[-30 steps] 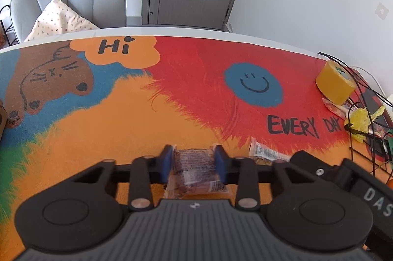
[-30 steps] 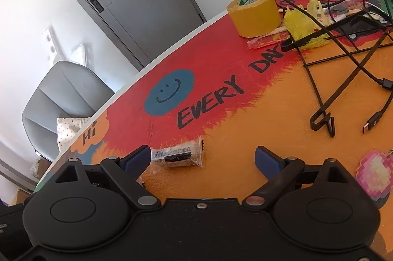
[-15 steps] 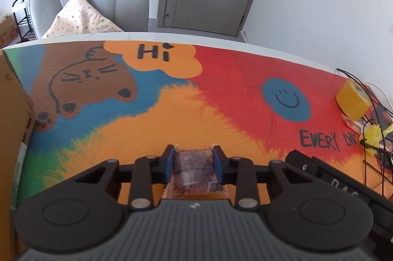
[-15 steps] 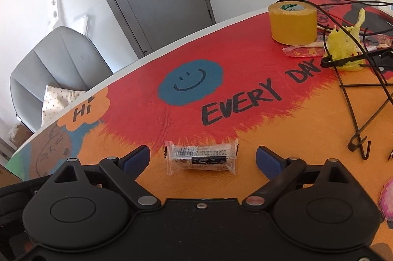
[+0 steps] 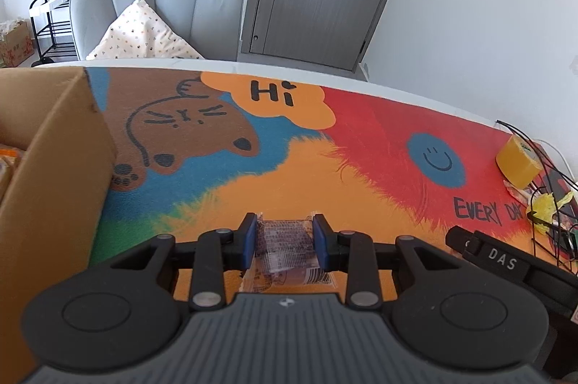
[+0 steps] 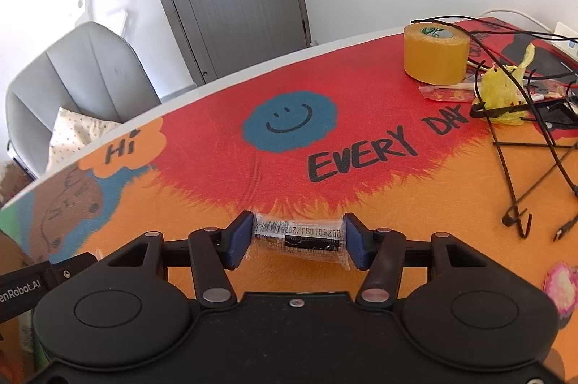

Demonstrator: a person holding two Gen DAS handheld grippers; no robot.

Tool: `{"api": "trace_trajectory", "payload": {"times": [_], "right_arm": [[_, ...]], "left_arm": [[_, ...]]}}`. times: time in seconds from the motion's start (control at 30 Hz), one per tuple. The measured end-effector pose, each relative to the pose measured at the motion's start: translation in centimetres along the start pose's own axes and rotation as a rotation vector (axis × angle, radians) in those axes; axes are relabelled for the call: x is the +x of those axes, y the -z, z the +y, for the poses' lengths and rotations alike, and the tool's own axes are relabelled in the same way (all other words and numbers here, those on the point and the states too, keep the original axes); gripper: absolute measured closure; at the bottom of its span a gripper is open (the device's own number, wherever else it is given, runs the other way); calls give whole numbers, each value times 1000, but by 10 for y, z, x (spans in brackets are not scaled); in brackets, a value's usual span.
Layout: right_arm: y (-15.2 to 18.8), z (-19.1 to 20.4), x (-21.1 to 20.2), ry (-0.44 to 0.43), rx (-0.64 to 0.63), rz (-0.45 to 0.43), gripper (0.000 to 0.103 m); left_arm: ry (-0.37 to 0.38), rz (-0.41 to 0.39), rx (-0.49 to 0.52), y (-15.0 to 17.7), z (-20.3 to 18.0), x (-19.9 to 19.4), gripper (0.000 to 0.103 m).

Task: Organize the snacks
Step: 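Grasp the clear brown-filled packet with the left tool while the right grasps the clear labelled packet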

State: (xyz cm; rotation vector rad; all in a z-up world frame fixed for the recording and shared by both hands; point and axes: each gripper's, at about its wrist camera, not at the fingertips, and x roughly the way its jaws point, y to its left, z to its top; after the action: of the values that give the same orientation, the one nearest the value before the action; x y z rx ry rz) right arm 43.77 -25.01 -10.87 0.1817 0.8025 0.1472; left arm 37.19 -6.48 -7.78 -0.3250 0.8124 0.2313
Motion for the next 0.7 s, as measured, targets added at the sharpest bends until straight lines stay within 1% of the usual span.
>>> {"api": "trace_trajectory", "payload": {"times": [0.2, 0.37, 0.5, 0.7], "right_arm": [[10, 6, -26, -62, 20, -25, 49], [21, 24, -41, -97, 0, -38, 49], [28, 44, -57, -137, -22, -56, 49], [30, 80, -83, -204, -56, -96, 49]], "left_arm": [[28, -48, -8, 2, 13, -33, 72], [31, -89, -20, 3, 29, -61, 72], [32, -116, -33, 3, 43, -83, 71], [13, -163, -41, -2, 71, -114, 71]]}}
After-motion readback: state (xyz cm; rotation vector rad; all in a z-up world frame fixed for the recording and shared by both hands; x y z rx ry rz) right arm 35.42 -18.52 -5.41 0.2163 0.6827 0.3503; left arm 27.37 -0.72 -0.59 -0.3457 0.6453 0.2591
